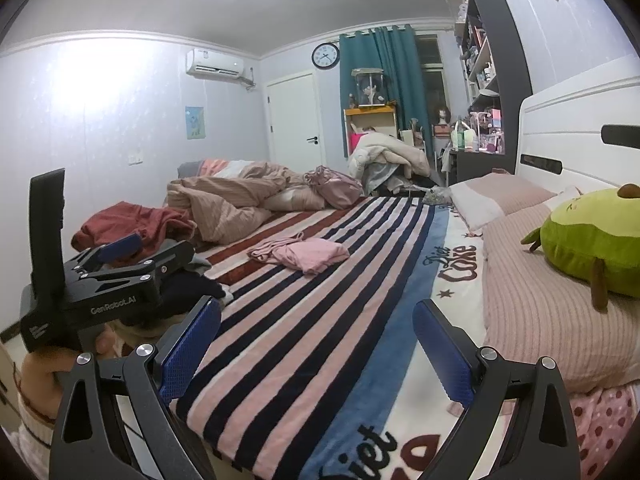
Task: Fold small clothes
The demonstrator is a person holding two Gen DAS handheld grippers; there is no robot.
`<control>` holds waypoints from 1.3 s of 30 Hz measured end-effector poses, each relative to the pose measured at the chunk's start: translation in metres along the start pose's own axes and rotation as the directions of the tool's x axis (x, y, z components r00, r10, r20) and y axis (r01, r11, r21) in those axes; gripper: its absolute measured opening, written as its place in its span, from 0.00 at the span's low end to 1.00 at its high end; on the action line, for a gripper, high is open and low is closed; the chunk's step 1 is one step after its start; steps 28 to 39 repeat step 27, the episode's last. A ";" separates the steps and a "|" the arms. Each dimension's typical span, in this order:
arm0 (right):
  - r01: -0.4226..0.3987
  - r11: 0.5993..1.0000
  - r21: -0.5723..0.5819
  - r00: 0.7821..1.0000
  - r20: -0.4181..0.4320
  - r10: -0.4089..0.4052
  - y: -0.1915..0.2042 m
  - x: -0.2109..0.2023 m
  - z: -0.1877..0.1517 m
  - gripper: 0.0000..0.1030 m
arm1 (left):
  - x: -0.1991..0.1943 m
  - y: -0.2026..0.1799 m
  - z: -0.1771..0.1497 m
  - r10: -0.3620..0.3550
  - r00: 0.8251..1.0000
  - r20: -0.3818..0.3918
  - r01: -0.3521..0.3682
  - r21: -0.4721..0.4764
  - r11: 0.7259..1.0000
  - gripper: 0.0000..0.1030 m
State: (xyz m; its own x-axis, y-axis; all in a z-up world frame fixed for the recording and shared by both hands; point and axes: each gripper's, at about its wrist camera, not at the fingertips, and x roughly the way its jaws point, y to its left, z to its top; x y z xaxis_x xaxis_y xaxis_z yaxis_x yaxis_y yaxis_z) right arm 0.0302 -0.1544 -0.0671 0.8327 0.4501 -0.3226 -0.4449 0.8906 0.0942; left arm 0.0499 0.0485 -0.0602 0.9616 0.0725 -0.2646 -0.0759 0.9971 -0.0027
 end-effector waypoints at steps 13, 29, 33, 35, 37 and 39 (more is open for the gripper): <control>0.003 1.000 0.012 1.000 0.010 -0.003 -0.003 -0.002 0.001 0.93 | -0.001 -0.001 -0.001 0.011 1.000 0.003 -0.011 0.004 1.000 0.99; 0.009 1.000 0.019 1.000 0.017 -0.009 0.000 -0.005 0.003 0.93 | -0.006 -0.002 -0.001 0.006 1.000 0.008 -0.006 0.011 1.000 0.99; 0.009 1.000 0.019 1.000 0.017 -0.009 0.000 -0.005 0.003 0.93 | -0.006 -0.002 -0.001 0.006 1.000 0.008 -0.006 0.011 1.000 0.99; 0.009 1.000 0.019 1.000 0.017 -0.009 0.000 -0.005 0.003 0.93 | -0.006 -0.002 -0.001 0.006 1.000 0.008 -0.006 0.011 1.000 0.99; 0.009 1.000 0.019 1.000 0.017 -0.009 0.000 -0.005 0.003 0.93 | -0.006 -0.002 -0.001 0.006 1.000 0.008 -0.006 0.011 1.000 0.99; 0.009 1.000 0.019 1.000 0.017 -0.009 0.000 -0.005 0.003 0.93 | -0.006 -0.002 -0.001 0.006 1.000 0.008 -0.006 0.011 1.000 0.99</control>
